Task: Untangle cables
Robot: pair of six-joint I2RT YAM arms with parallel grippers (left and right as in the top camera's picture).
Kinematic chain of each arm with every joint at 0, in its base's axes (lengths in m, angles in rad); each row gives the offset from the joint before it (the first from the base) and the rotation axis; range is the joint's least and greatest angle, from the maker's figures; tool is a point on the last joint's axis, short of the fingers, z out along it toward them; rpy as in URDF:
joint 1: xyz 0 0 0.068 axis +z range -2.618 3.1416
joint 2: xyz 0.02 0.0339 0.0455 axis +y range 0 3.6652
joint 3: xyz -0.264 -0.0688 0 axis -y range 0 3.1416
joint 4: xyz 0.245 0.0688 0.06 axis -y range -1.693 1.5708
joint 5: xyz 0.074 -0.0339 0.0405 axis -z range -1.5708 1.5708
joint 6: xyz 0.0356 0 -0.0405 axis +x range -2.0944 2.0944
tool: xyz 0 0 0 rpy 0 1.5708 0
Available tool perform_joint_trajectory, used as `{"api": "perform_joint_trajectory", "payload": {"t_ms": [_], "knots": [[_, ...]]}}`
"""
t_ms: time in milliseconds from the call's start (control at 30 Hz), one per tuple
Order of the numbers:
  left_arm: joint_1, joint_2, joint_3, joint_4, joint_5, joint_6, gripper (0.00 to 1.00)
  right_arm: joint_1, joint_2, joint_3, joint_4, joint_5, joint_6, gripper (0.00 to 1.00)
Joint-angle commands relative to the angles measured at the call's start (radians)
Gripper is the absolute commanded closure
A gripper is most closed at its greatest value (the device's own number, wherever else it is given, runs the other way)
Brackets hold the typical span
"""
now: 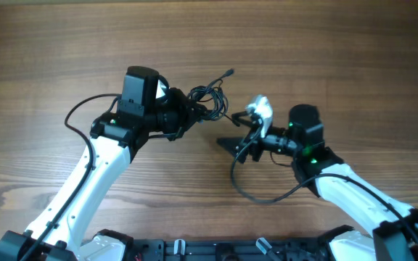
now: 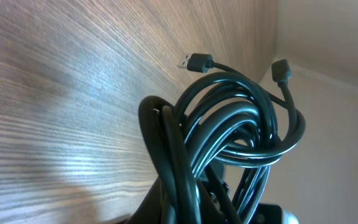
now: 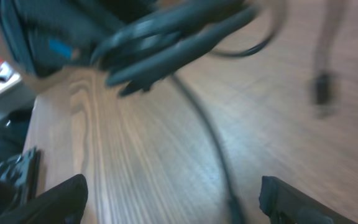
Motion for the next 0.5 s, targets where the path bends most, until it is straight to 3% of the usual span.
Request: {"api": "perform_joint_trajectory", "payload": {"t_ms": [0, 33, 167, 267, 333, 400, 467], "knots": [[0.001, -0.001, 0.005, 0.004, 0.127, 0.085, 0.96, 0.016, 0.03, 0.003, 0.021, 0.152, 0.007, 0.92], [0.001, -0.001, 0.005, 0.001, 0.161, 0.188, 0.96, -0.002, 0.029, 0.003, 0.017, 0.224, 0.09, 0.96], [0.003, -0.002, 0.005, -0.042, 0.172, 0.355, 0.96, -0.177, 0.029, 0.003, -0.174, 0.422, 0.375, 0.96], [0.003, -0.002, 0.005, -0.033, 0.171, 0.486, 0.96, -0.269, 0.029, 0.003, -0.217, 0.382, 0.423, 0.94], [0.002, -0.002, 0.005, -0.036, 0.171, 0.607, 0.96, -0.281, 0.029, 0.003, -0.21, 0.334, 0.464, 0.6], [0.001, -0.002, 0.005, -0.043, 0.17, 0.721, 0.96, -0.281, 0.029, 0.003, -0.198, 0.266, 0.469, 0.04], [0.001, -0.002, 0.004, -0.055, 0.115, 0.815, 0.95, -0.285, 0.028, 0.003, -0.19, 0.17, 0.469, 0.0]]}}
